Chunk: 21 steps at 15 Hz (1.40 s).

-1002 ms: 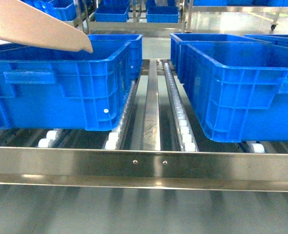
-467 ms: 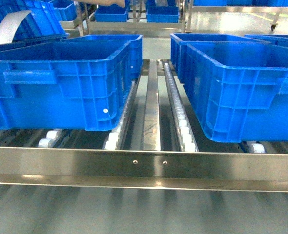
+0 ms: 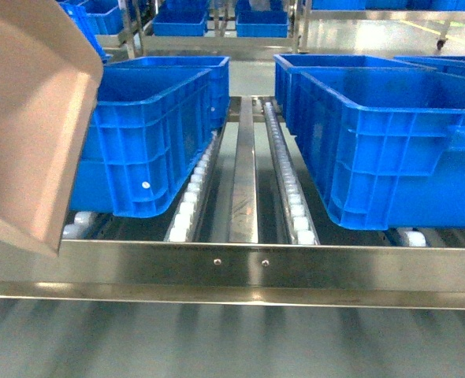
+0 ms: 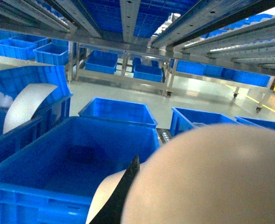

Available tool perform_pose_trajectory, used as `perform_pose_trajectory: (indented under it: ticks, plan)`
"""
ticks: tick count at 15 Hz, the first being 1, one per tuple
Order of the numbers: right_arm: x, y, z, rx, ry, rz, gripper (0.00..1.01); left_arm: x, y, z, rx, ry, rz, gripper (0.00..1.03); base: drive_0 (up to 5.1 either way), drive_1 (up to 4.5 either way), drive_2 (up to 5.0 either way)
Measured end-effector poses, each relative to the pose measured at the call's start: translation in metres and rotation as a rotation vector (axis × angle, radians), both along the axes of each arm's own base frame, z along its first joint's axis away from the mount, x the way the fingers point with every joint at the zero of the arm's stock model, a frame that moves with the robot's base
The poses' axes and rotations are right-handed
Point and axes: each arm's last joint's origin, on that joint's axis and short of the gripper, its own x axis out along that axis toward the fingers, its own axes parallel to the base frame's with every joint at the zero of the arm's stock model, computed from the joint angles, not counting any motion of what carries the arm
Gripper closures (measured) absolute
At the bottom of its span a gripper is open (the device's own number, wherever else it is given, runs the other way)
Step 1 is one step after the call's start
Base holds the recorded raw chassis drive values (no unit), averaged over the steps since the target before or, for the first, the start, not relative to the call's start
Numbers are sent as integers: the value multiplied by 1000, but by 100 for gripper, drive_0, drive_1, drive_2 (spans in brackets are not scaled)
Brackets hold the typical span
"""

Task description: Place part in tray to right shelf

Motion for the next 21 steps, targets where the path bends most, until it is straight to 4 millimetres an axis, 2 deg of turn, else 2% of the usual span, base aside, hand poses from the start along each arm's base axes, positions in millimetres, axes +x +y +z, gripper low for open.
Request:
perform_pose_trajectory:
  ticks: [3,4,5,6,7,9,15,19,21]
  plan:
    - [-7,-10,-16,9,-12,-2,95,-24,8,-26,29,5,8,89,0,0,0]
    - [-10,-14,-23,11,-10,-1,99,-32,10,-34,48,2,11,89,0,0,0]
    - [-11,-16,-29,10,-5,-3,99,-38,11,-40,58,6,16,89,0,0,0]
    - [-16,-21,-41,11,-7,-3,99,-57,27,-81,110,145,74,89,0,0,0]
    - [-21,-34,-51,14,-9,-22,99,-75,24,-90,116,122,45,89,0,0,0]
    - [-29,-33,-64,15,-10,3,99,-103,25,-105,117,116,49,89,0,0,0]
    - [-37,-33,-78,17,33,3,99,-109,25,-115,118,153,47,89,0,0,0]
    - [-40,-33,-72,18,-34,1,99,-112,25,-117,119,120,50,89,0,0,0]
    - [-40,-33,-75,18,-4,0,99,-115,25,-116,118,122,52,89,0,0,0]
